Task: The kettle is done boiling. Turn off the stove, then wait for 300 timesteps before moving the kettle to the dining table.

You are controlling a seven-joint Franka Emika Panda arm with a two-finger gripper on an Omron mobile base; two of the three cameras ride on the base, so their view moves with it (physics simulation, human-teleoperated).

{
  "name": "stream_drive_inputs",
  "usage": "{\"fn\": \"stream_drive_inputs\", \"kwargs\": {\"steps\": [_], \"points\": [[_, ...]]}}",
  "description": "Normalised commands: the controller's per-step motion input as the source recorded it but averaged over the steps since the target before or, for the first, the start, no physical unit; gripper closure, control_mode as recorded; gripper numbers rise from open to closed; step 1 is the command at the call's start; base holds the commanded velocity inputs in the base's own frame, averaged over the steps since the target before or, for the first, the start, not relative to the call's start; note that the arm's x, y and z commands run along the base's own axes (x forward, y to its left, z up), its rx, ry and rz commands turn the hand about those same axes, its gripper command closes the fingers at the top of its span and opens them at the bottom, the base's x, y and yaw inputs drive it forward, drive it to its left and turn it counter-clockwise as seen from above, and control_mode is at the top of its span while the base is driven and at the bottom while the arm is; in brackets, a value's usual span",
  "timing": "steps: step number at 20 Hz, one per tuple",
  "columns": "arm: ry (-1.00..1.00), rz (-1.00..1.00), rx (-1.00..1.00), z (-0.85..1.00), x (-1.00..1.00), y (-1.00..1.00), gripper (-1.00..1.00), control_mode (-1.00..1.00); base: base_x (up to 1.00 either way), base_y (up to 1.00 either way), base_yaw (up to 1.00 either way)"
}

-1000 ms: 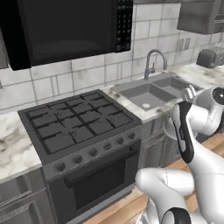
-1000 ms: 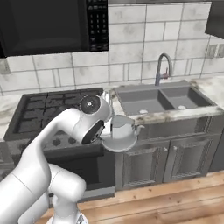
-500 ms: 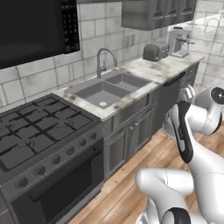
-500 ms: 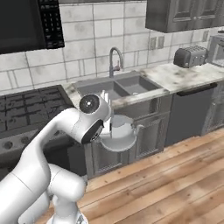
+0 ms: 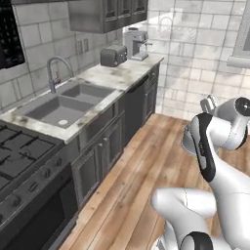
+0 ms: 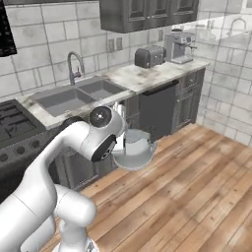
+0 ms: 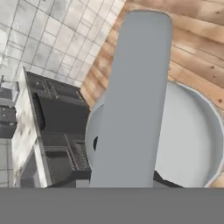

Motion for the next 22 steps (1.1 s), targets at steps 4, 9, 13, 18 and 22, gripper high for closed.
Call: {"fn": "stream_drive_inputs", "kwargs": {"steps": [4, 9, 13, 18, 22], "points": [[0.0, 0.0, 0.0, 0.0, 0.0, 0.0, 1.0, 1.0, -0.17, -0.34, -0.48], [0.0, 0.0, 0.0, 0.0, 0.0, 0.0, 1.0, 1.0, -0.16, -0.26, -0.49], [0.0, 0.0, 0.0, 0.0, 0.0, 0.0, 1.0, 1.0, -0.14, -0.22, -0.49], [0.0, 0.0, 0.0, 0.0, 0.0, 0.0, 1.0, 1.0, -0.08, -0.14, -0.47], [0.0, 0.0, 0.0, 0.0, 0.0, 0.0, 1.0, 1.0, 0.0, 0.0, -0.43]]}}
